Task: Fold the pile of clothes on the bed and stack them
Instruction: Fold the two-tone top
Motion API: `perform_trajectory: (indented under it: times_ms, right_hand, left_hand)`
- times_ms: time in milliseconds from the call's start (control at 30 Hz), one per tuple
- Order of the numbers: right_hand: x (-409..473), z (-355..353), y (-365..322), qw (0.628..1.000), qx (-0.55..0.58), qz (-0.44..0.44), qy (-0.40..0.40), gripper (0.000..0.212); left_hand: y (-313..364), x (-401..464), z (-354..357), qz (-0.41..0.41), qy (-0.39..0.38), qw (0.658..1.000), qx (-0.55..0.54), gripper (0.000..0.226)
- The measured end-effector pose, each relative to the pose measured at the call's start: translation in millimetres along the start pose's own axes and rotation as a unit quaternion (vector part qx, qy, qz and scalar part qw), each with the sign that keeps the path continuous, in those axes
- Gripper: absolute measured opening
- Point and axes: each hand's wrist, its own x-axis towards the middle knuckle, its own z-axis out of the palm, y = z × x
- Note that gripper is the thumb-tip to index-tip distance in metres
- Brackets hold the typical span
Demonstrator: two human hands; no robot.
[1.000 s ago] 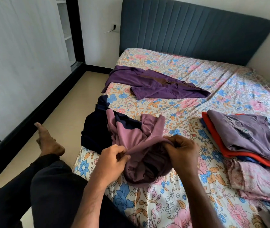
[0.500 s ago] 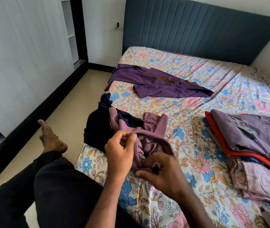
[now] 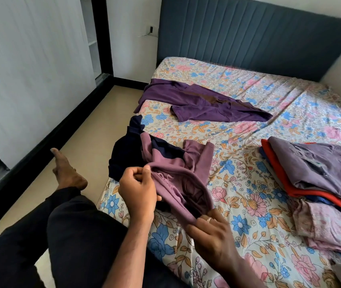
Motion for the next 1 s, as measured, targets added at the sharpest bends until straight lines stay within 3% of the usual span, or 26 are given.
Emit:
perform_trajectory:
  times_ms: [100,200,333,400,500,600,667,700,767,800,833,900,967,1000]
  right_hand:
    - [-7.3,-2.1,0.5,0.995,0.049,0.007,-0.087,0.01]
    - [1.1,-11.9,-9.3,0.98,0.171,0.089,-0.05,0.017]
    - [24.5,-4.4,-16.7,0.958,0.093,0.259,-0.081,0.032]
    - [29.2,3.0,-16.8,0.965,0.048,0.249,-0.066,0.027]
    - [29.2,-1.1,-16.8,0.974,0.099,0.206,0.002,0.019]
    - [27.2,-10.1,-16.6,0.968,0.135,0.197,-0.075,0.017]
    - [27.6,-14.7,-16.1,0.929,0.208,0.284,-0.116,0.019]
    - [29.7,-16.6,-15.4,0.907,0.247,0.325,-0.102,0.03]
    - [36.0,-20.4,-13.6,0.855,0.31,0.412,-0.055,0.056]
    - [37.9,-22.4,-11.8,0.827,0.331,0.455,-0.017,0.052]
    - [38.0,-25.4,-7.2,0.8,0.346,0.489,0.03,0.042]
    - [35.7,-34.9,6.5,0.742,0.395,0.527,0.123,0.037]
    - [27.6,-49.2,24.9,0.662,0.485,0.539,0.194,0.041]
    - [23.4,-58.3,32.4,0.614,0.525,0.55,0.213,0.04]
  left_hand:
    - [3.4,-4.3,2.8,0.015,-0.02,1.0,0.006,0.021]
    - [3.6,-2.9,0.8,0.016,-0.04,0.999,0.002,0.021]
    - [6.5,-3.6,1.0,0.031,-0.056,0.998,0.002,0.02]
    - [7.4,-4.3,0.8,0.04,-0.068,0.997,-0.001,0.019]
    - [5.9,-0.9,-2.5,0.039,-0.076,0.996,-0.023,0.016]
    - [6.0,-2.2,-2.9,0.043,-0.113,0.992,-0.035,0.01]
    - [11.3,-10.7,-0.8,0.033,-0.206,0.976,-0.054,0.01]
    - [16.9,-16.2,0.8,0.016,-0.281,0.957,-0.075,0.015]
    - [25.2,-25.9,4.2,-0.04,-0.426,0.893,-0.142,0.03]
    - [27.9,-28.2,4.8,-0.06,-0.462,0.868,-0.17,0.035]
    - [28.3,-27.2,5.2,-0.07,-0.47,0.86,-0.184,0.036]
    - [23.9,-17.7,3.2,-0.053,-0.429,0.887,-0.162,0.027]
    - [11.0,-5.2,-0.2,0.046,-0.372,0.926,-0.044,0.011]
    - [4.4,-1.2,-0.6,0.113,-0.354,0.928,0.03,0.013]
